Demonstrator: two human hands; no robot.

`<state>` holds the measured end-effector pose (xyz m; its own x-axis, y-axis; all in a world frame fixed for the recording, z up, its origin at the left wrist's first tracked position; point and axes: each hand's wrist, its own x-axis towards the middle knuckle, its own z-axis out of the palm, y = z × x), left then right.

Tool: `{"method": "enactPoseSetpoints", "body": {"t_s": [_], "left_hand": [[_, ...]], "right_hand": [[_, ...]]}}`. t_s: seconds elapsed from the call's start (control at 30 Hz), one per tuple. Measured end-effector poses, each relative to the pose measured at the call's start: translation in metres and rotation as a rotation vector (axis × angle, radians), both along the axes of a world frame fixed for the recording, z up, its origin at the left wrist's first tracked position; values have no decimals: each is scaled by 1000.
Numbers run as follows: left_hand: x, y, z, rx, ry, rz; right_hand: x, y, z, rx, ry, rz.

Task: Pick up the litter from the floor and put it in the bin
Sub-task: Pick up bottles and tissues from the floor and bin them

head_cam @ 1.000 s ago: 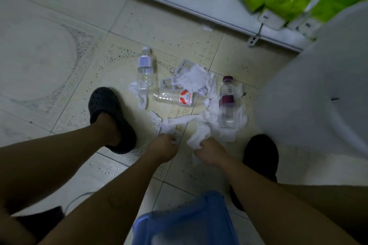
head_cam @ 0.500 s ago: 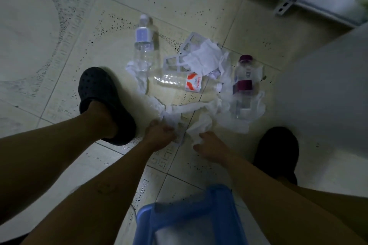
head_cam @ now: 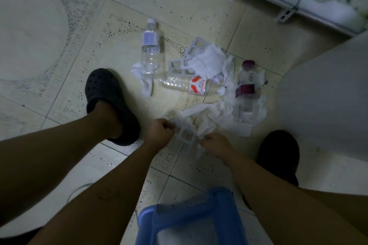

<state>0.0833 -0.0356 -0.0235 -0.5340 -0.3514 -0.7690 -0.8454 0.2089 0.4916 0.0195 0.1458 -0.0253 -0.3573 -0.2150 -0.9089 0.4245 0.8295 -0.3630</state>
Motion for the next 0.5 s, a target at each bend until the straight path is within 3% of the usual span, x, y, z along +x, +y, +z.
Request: {"method": "enactPoseSetpoints", "body": {"t_s": [0.3,0.5], "left_hand": [[-84,-7,121,-151,196,-352],[-82,8,186,-187,279,-391]], "right_hand": [[-56,3,94,-15,187,120],[-87,15,195,-47,431,244]]}}
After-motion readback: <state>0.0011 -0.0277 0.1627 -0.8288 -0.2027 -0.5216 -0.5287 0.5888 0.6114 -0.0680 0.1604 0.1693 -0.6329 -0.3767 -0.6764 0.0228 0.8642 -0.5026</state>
